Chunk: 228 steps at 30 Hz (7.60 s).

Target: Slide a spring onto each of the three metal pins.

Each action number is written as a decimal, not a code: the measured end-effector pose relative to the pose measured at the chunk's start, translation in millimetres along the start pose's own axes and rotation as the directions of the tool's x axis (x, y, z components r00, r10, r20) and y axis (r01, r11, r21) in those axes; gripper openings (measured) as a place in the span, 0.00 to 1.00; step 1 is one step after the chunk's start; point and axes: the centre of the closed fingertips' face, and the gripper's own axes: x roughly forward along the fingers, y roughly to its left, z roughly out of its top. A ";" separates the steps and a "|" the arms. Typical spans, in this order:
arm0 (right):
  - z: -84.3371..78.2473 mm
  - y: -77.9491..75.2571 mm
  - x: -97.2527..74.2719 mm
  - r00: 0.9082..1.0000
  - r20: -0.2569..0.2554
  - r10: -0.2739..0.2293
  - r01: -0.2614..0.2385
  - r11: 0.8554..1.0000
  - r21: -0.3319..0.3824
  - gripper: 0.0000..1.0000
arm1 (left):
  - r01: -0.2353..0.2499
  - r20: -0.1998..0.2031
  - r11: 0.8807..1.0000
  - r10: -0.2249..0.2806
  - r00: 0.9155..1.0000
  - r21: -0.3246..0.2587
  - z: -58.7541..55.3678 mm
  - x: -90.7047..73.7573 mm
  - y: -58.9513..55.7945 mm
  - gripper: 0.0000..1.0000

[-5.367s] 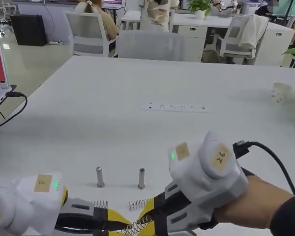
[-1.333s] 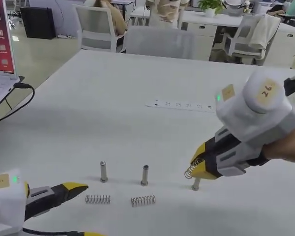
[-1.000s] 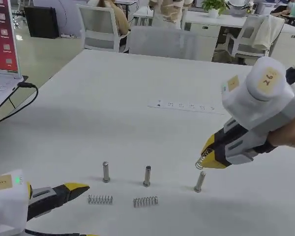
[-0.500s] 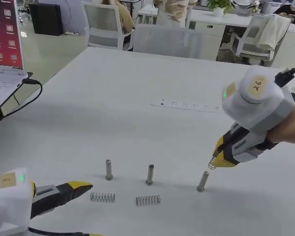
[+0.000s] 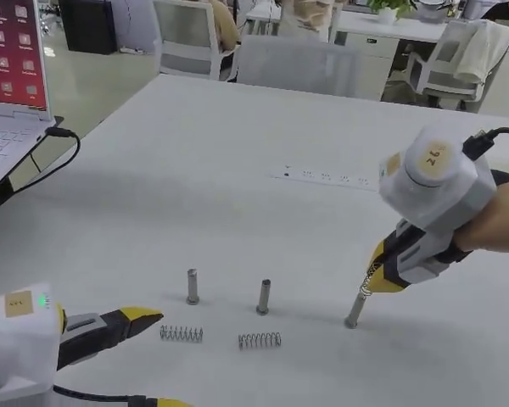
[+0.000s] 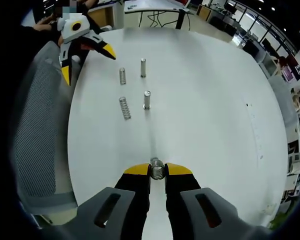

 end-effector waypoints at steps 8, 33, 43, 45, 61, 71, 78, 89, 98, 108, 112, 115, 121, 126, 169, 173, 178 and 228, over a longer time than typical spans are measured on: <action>-0.7 0.6 4.0 1.000 0.000 0.012 -0.012 1.000 0.006 0.09 | 0.002 -0.003 1.000 -0.002 1.000 -0.002 -0.1 0.6 -1.0 0.73; -10.5 -3.3 31.3 0.999 -0.028 0.038 -0.037 0.999 0.033 0.09 | 0.001 -0.008 1.000 -0.002 1.000 -0.005 -1.0 0.3 0.1 0.72; -16.9 -0.9 45.7 0.998 -0.041 0.046 -0.044 0.998 0.043 0.09 | 0.002 -0.008 1.000 -0.002 1.000 -0.005 -0.2 -0.3 0.2 0.71; -17.5 -1.5 47.7 0.998 -0.040 0.045 -0.043 0.998 0.047 0.09 | 0.002 -0.009 1.000 -0.002 1.000 -0.005 -0.3 -0.3 0.1 0.71; -22.7 -0.2 61.5 0.997 -0.057 0.046 -0.042 0.997 0.058 0.09 | -0.001 -0.009 1.000 0.001 1.000 -0.007 -1.9 -2.0 1.4 0.71; -22.5 -0.7 63.1 0.998 -0.049 0.041 -0.037 0.997 0.064 0.10 | -0.001 -0.009 1.000 0.001 1.000 -0.009 -2.7 -1.8 1.6 0.71; -23.0 -1.3 63.4 0.998 -0.047 0.035 -0.032 0.997 0.068 0.12 | -0.001 -0.010 1.000 0.001 1.000 -0.009 -2.6 -1.5 1.4 0.71; -20.9 -1.2 60.7 0.999 -0.027 0.031 -0.029 0.997 0.073 0.24 | 0.002 -0.009 1.000 -0.002 1.000 -0.006 -1.6 -0.8 1.1 0.70; -6.9 0.3 56.2 0.999 0.022 0.027 -0.028 0.998 0.057 0.33 | 0.003 -0.008 1.000 -0.003 1.000 -0.007 -1.7 -0.5 0.8 0.70; 10.4 4.7 52.0 0.998 0.047 0.035 -0.036 0.999 0.023 0.34 | 0.002 -0.008 1.000 -0.002 1.000 -0.005 -1.4 -0.5 1.4 0.70; 17.3 7.6 50.6 0.998 0.056 0.040 -0.041 0.999 0.011 0.34 | 0.002 -0.008 1.000 -0.002 1.000 -0.004 -1.0 -0.6 1.4 0.70; 21.7 11.3 50.5 0.997 0.057 0.045 -0.045 0.999 -0.003 0.33 | 0.002 -0.007 1.000 -0.002 1.000 -0.002 -0.4 -0.4 1.2 0.70; 30.0 19.2 51.6 0.997 0.057 0.059 -0.057 0.998 -0.030 0.31 | 0.004 -0.007 1.000 -0.004 1.000 0.001 0.5 -0.4 0.2 0.69; 39.7 28.2 53.2 0.996 0.051 0.075 -0.072 0.996 -0.061 0.30 | 0.004 -0.008 1.000 -0.004 1.000 0.005 0.6 -1.3 0.4 0.69; 63.9 68.9 102.5 0.988 -0.050 0.149 -0.157 0.954 -0.256 0.14 | -0.001 -0.005 1.000 0.001 1.000 -0.004 -1.3 -3.7 0.3 0.64; 64.5 68.9 105.1 0.987 -0.053 0.150 -0.159 0.952 -0.262 0.13 | 0.002 -0.004 1.000 -0.002 1.000 -0.002 -0.4 -3.3 0.3 0.64; 62.1 68.0 107.6 0.987 -0.063 0.146 -0.157 0.951 -0.266 0.11 | 0.001 -0.004 1.000 -0.001 1.000 -0.003 -0.3 -3.9 1.6 0.64; 71.7 97.9 55.3 0.985 -0.016 0.172 -0.171 0.950 -0.261 0.08 | 0.084 -0.026 0.995 -0.083 0.996 0.061 12.2 8.1 -11.1 0.54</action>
